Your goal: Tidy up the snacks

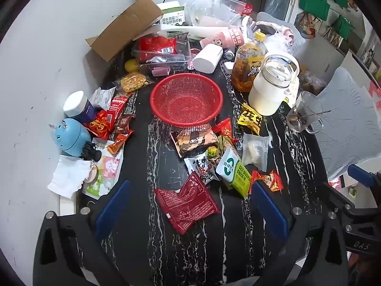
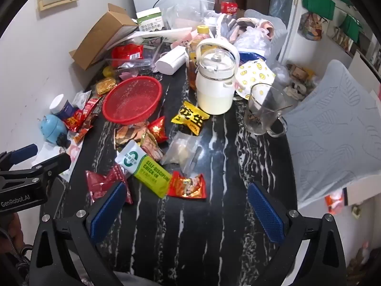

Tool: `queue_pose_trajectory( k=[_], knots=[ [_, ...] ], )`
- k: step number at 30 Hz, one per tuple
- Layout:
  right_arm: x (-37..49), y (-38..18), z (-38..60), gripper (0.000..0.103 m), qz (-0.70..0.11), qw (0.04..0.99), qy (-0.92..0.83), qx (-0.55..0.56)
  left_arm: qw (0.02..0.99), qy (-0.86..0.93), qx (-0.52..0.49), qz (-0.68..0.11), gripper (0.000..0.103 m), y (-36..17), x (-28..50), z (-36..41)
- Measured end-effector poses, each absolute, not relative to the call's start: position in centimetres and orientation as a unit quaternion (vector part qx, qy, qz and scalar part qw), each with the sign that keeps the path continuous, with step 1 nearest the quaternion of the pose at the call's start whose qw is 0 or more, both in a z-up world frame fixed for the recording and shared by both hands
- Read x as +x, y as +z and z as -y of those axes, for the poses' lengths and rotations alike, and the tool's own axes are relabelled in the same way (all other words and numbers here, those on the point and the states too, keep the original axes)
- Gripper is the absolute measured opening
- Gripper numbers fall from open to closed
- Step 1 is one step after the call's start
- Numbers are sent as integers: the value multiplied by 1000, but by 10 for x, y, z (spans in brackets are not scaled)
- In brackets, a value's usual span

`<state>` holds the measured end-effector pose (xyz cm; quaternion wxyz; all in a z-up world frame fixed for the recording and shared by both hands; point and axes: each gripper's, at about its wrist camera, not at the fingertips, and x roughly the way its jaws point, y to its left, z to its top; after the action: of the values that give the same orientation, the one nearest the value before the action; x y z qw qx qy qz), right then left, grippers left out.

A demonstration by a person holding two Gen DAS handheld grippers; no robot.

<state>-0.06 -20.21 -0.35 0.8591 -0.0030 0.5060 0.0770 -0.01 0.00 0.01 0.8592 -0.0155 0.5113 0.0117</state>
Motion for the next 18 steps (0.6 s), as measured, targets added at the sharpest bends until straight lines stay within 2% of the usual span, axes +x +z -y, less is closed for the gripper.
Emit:
queue_pose_trajectory(
  k=[18],
  knots=[
    [1,-1,199,103,-505,858,90,5,868,12,-13,-496,103,10,-2,-2]
  ],
)
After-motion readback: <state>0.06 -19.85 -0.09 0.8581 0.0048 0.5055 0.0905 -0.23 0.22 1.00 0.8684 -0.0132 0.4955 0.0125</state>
